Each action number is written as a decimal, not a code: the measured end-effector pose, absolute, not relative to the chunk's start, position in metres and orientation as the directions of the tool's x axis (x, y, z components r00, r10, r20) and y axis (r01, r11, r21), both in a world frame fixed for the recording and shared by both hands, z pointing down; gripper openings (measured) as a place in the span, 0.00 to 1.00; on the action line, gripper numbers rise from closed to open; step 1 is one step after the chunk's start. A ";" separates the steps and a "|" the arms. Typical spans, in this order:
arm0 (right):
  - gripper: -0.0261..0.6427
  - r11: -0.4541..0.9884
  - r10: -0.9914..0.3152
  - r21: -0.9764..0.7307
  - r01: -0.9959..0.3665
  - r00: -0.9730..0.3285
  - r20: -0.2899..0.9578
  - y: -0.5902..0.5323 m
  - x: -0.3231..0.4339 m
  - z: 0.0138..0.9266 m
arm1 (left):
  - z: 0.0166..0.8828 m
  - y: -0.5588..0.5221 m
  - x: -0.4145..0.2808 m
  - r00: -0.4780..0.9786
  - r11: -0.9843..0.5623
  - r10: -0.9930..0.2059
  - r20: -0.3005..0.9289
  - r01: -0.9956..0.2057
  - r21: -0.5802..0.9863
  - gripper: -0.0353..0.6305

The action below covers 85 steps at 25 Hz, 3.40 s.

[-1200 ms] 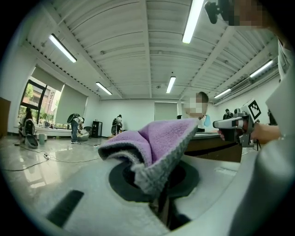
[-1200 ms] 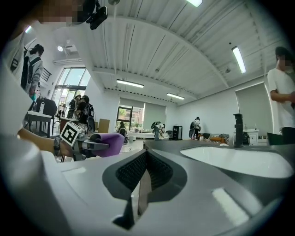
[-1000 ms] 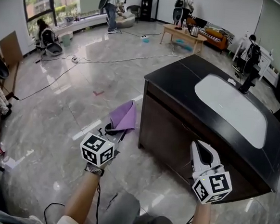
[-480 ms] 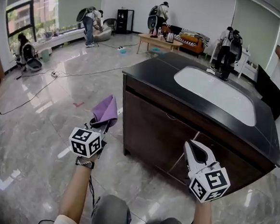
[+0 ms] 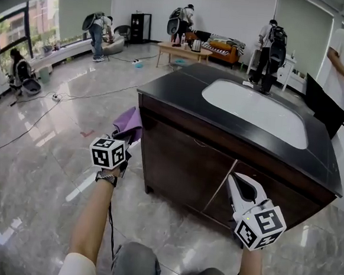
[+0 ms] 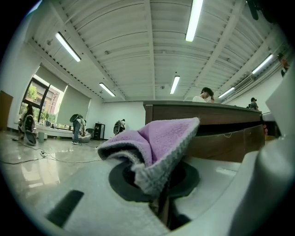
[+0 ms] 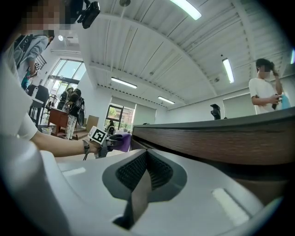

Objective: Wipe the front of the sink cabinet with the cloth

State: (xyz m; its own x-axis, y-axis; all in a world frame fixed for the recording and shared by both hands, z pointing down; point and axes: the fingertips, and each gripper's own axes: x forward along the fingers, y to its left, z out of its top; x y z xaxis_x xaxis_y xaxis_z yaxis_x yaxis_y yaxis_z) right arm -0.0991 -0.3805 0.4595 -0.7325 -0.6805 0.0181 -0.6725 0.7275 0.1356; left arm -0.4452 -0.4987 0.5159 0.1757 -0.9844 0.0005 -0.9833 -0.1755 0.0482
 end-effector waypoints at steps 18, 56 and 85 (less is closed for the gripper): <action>0.05 0.658 -0.750 0.128 -0.742 -0.661 0.023 -0.367 -0.034 0.473 | 0.534 -0.520 -0.365 0.266 -0.274 -0.961 0.071 -0.953 -0.132 0.13; 0.05 0.427 -0.903 0.148 -0.892 -0.429 0.020 -0.307 0.139 0.468 | 0.527 -0.461 -0.090 0.537 -0.539 -0.841 0.061 -0.824 -0.177 0.13; 0.05 0.263 -0.965 0.129 -0.956 -0.260 0.040 -0.274 0.250 0.480 | 0.525 -0.414 0.099 0.783 -0.788 -0.609 0.128 -0.580 -0.207 0.13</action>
